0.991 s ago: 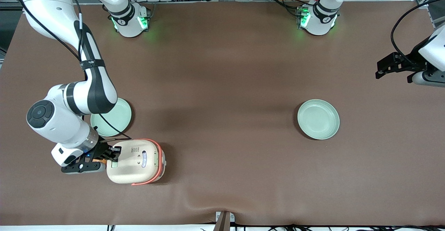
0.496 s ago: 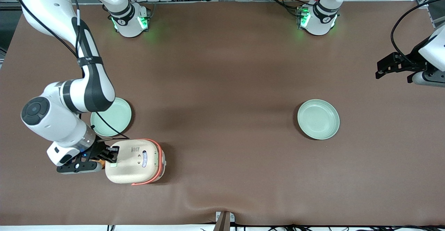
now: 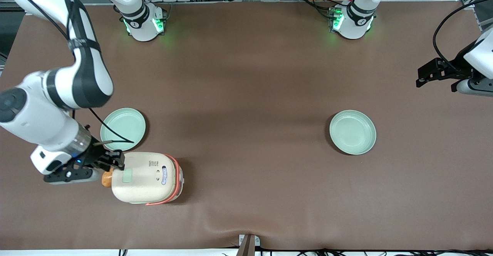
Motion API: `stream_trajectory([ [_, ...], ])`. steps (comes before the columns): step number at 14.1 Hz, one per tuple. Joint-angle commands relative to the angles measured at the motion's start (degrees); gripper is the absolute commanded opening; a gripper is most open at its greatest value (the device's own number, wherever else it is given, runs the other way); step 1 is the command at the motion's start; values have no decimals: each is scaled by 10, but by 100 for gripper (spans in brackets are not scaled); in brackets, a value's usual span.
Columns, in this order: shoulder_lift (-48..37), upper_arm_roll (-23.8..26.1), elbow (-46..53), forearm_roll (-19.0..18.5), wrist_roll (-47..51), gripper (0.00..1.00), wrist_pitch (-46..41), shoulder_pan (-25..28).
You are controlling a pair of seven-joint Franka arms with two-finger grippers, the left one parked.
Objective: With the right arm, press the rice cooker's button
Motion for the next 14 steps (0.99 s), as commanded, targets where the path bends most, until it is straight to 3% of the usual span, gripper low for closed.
stream_trajectory([
  [1, -39, 3, -17, 4, 3, 100, -25, -8],
  [10, -173, 55, -16, 1, 3, 100, -322, -86],
  [14, -197, 57, -17, -6, -9, 100, -384, -127],
])
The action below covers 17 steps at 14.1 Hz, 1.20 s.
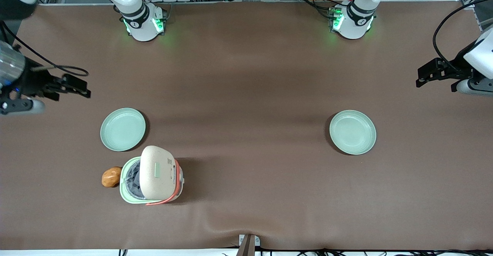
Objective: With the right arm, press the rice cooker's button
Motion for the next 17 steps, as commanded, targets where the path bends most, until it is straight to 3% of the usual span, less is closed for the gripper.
stream_trajectory([
  [1, -26, 13, -16, -5, -25, 100, -37, -44],
  [9, -73, 10, -41, -21, -37, 100, -41, -67],
  [14, -79, -17, -45, -25, -39, 100, -48, -68],
  [17, -79, -17, -42, -49, -39, 100, -49, -66],
])
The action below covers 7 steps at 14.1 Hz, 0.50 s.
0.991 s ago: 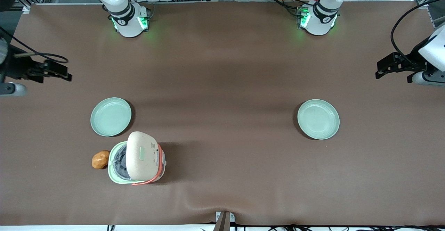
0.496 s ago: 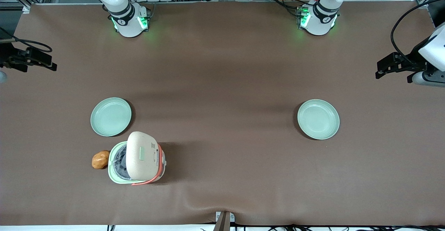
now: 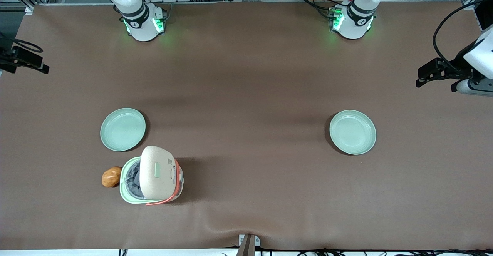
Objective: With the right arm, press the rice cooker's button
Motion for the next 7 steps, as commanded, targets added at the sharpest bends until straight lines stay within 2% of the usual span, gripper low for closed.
stream_trajectory([
  [1, -17, 6, -17, -16, -6, 100, 1, -6],
  [7, -17, 7, -13, -16, 2, 100, 3, -2],
])
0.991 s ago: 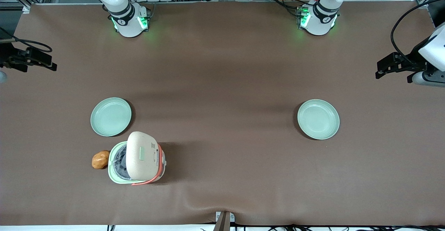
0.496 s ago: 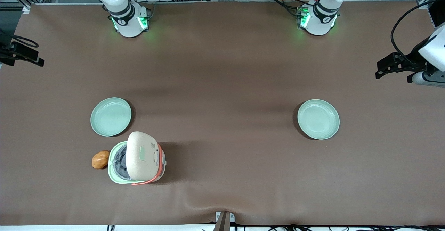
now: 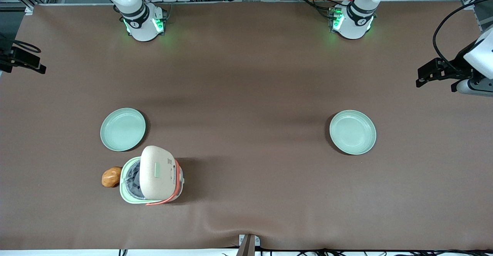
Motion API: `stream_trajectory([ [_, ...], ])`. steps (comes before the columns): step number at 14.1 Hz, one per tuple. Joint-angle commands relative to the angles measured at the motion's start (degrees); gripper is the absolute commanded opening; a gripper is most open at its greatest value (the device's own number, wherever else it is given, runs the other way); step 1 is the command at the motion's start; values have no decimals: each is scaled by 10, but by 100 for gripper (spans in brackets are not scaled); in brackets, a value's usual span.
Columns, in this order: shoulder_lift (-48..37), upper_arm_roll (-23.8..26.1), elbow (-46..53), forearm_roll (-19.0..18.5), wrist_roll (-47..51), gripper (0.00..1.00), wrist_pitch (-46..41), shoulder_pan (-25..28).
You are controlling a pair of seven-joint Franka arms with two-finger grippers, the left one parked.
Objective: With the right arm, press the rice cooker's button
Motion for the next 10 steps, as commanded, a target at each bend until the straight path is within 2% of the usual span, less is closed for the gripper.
stream_trajectory([
  [1, -16, 5, -13, -11, 2, 100, 2, -2],
  [10, -17, 7, -3, -11, 0, 100, 2, 2],
])
